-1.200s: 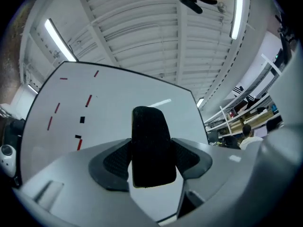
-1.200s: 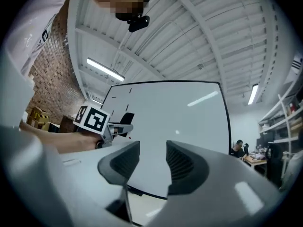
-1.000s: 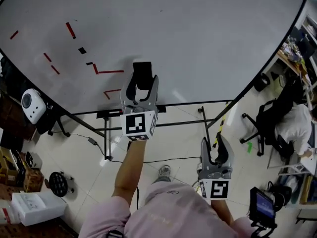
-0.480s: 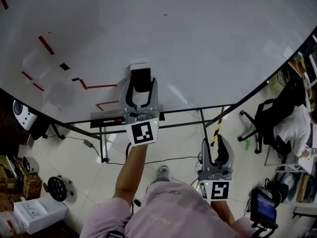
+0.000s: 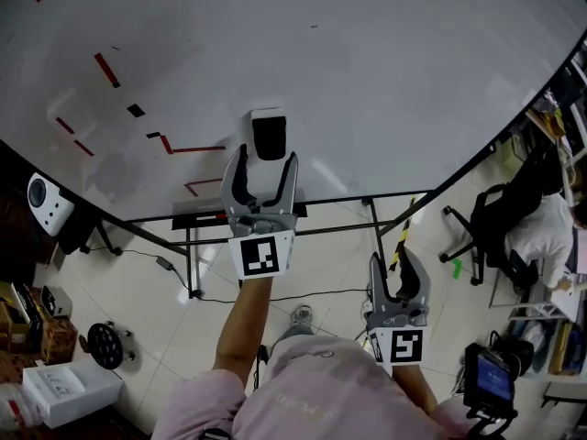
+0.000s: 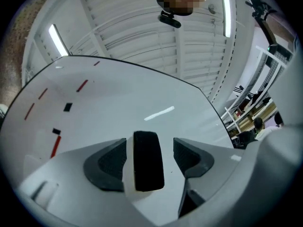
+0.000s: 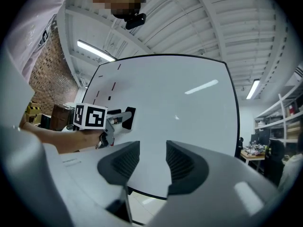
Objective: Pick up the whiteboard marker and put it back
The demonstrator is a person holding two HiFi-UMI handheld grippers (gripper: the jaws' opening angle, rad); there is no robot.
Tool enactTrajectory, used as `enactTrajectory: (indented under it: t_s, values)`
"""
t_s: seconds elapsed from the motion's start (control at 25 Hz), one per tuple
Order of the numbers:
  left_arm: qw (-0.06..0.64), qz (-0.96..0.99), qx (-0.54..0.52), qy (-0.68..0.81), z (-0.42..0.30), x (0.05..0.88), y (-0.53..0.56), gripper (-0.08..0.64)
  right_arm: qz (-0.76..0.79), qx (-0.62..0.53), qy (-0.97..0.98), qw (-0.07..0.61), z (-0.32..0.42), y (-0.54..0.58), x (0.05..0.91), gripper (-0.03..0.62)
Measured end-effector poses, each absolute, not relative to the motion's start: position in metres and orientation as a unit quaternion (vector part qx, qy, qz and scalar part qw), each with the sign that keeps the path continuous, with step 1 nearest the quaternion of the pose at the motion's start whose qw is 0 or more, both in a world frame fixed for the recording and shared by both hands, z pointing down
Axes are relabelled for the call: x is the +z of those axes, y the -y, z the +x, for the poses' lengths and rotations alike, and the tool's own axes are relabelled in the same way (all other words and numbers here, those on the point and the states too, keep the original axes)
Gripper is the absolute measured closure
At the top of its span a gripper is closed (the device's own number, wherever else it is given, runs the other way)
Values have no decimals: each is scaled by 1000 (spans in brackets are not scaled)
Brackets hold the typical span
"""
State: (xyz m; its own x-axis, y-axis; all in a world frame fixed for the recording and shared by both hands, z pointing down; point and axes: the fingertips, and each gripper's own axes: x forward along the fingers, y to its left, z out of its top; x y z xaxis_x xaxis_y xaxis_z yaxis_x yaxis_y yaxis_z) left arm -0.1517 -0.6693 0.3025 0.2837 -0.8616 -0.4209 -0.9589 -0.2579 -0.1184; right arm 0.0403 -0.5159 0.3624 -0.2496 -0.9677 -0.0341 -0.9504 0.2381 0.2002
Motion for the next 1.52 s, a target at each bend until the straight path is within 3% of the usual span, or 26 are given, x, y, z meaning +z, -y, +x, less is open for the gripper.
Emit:
enactTrajectory:
  t_s: [0.36,0.68,0.96,1.16,1.52]
  values:
    - [170,-741,155,-630,-189,277,496,262,584,-122,802,-9,39,386,335,425]
    - [134,-759,154,-619,-131,317,255,262,568,-115,815,-13,77,165,370,425]
    - [148,-782,155,-585,-75,285,73,262,549,-68,833,-15,109,23,364,426]
    - [148,-789,144,-579,-62,280,-10,262,526,-54,849,-23,100,-40,357,439]
    - [74,-824,135,-546,-59,330,-107,305,526,-39,850,-8,70,-90,375,440]
